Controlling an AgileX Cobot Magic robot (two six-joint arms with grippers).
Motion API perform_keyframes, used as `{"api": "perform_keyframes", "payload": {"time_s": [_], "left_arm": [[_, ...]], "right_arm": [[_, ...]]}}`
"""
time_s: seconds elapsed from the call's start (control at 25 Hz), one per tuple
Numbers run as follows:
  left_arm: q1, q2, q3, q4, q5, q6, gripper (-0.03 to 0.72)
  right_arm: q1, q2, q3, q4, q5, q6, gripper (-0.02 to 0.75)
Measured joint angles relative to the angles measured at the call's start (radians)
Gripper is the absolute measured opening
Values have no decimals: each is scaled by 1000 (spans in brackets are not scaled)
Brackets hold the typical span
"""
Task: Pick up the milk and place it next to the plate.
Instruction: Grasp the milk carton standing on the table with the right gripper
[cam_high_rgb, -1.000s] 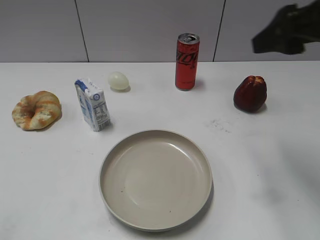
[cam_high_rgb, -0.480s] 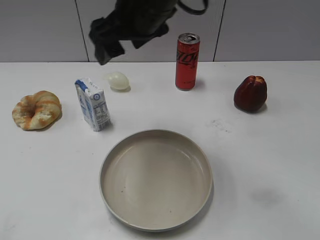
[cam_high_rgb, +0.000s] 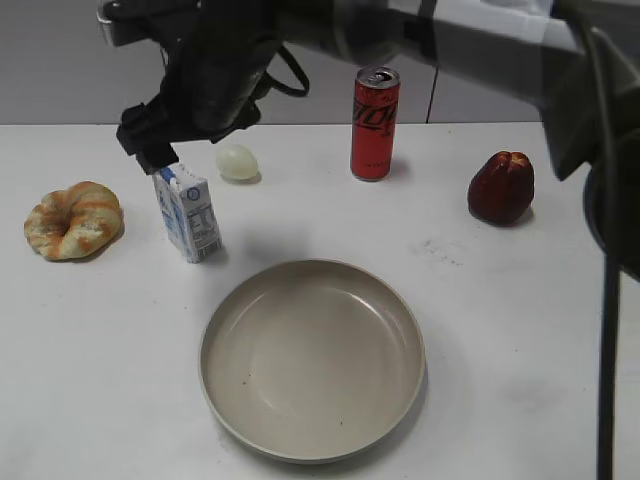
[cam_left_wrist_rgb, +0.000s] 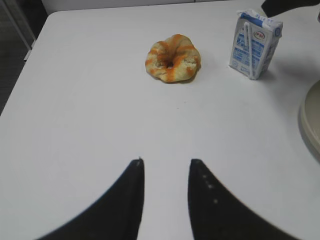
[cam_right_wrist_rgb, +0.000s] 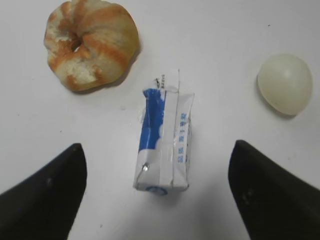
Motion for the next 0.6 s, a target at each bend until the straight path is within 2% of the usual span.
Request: {"api": "perform_keyframes", "payload": {"time_s": [0.48,0.6], "left_arm": [[0,0,0,0,0,0,237],[0,0,0,0,0,0,237]], "right_arm": [[1,130,-8,-24,-153,26,641],[1,162,-8,-24,-163,35,597]]}}
